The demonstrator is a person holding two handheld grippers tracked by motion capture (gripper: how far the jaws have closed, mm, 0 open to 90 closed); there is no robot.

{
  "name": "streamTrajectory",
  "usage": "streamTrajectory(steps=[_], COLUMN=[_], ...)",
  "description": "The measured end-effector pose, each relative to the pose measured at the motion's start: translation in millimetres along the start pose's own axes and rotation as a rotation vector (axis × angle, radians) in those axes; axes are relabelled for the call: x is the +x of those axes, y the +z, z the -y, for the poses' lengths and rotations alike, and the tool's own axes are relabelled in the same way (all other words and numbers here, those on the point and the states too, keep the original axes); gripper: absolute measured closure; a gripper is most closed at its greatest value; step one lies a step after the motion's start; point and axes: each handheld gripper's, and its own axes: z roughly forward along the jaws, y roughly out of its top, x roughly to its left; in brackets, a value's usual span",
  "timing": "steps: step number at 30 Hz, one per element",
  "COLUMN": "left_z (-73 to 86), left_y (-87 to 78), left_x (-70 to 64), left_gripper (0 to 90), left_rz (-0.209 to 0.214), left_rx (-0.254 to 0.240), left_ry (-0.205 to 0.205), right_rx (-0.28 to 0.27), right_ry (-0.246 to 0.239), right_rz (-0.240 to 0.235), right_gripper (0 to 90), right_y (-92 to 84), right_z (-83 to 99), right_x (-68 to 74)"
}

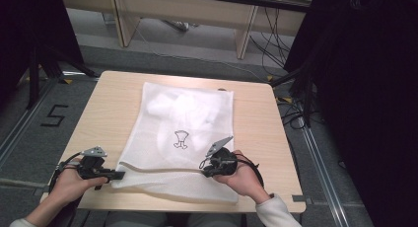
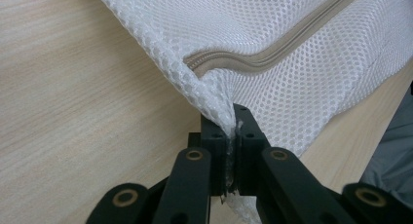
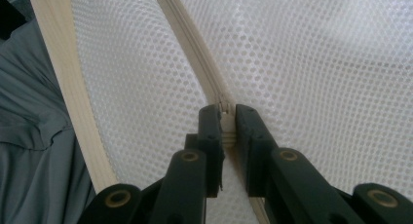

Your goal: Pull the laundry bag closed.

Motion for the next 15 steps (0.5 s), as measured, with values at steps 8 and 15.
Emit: streamTrajectory(steps=[8,15], left_z=[0.1,0.0], left_y=[0.2,0.0], left_x=[0.0,0.2], left_gripper=[85.1,85.1], left_rz=[0.000,-0.001], left_rx=[-0.002,0.001], left_ry=[-0.001,0.000], right_rx=[0.000,0.003], right_ry=[0.019,0.059], right_rz=[0.011,0.018], right_gripper=[82.2,82.2], right_y=[-4.4,-8.0], right_z=[7.2,11.6], right_x=[-0.9,0.0])
